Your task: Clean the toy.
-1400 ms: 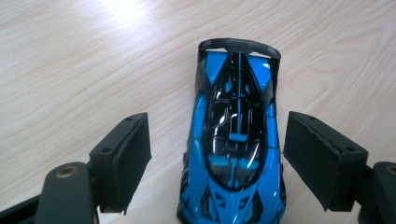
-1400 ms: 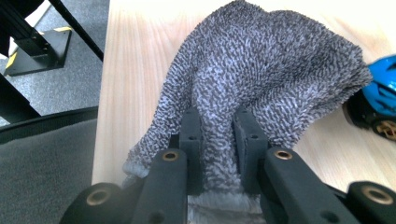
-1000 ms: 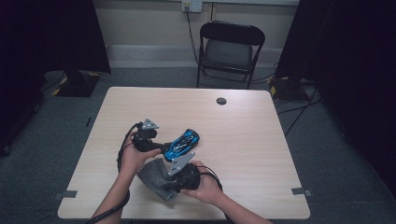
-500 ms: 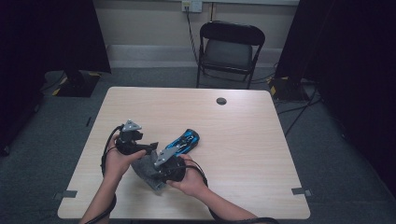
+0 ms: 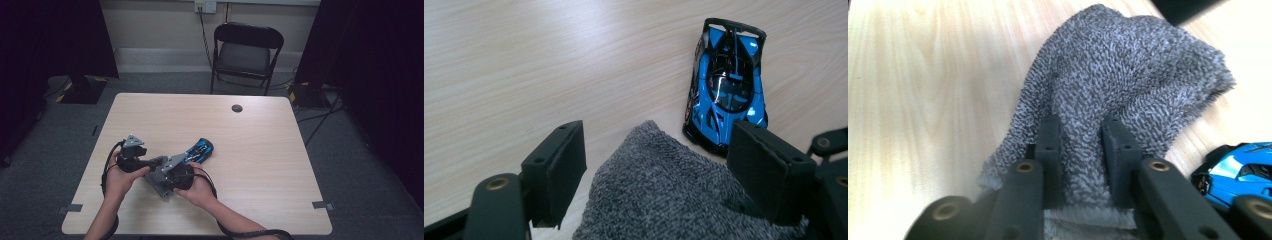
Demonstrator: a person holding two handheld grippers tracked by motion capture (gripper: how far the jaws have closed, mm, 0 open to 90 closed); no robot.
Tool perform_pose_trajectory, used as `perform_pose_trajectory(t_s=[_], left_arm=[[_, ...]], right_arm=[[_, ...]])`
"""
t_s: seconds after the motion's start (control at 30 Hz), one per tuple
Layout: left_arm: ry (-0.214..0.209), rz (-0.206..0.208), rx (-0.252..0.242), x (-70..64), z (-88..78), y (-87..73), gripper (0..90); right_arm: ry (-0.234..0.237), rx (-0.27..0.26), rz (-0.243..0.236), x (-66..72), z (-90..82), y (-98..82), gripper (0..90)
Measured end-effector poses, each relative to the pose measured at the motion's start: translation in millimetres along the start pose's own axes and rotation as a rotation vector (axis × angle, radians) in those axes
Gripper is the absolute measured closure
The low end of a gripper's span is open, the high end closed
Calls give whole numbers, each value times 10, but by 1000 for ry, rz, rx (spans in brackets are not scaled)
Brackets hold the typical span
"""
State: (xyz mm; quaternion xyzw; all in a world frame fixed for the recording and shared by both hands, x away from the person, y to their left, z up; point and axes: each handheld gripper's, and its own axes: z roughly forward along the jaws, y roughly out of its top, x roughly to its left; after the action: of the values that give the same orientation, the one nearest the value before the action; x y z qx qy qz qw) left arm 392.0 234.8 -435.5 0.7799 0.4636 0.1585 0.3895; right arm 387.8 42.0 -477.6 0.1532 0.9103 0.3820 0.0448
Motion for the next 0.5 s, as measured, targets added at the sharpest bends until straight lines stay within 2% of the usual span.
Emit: perform_pose_trajectory(t_s=[0.03,0.13,0.27,0.33,0.43,0.5], left_arm=[[-2,2,6,3,-14,-12,238],[-5,0,4,-3,-44,-54,246],[-10,6,6,-24,-69,-106,282],[-19,6,8,-65,-75,-126,292],[-22,11,16,-132,-93,-147,301],[-24,15,19,-170,-104,-169,313]], right_arm=[[-7,-2,4,-6,6,-8,699],[17,-12,14,-23,-20,-36,642],[38,-54,48,-35,-146,-33,500],[39,-69,41,-50,-228,-18,474],[3,-85,30,-108,-364,-10,459],[-38,-100,50,-195,-451,-26,452]])
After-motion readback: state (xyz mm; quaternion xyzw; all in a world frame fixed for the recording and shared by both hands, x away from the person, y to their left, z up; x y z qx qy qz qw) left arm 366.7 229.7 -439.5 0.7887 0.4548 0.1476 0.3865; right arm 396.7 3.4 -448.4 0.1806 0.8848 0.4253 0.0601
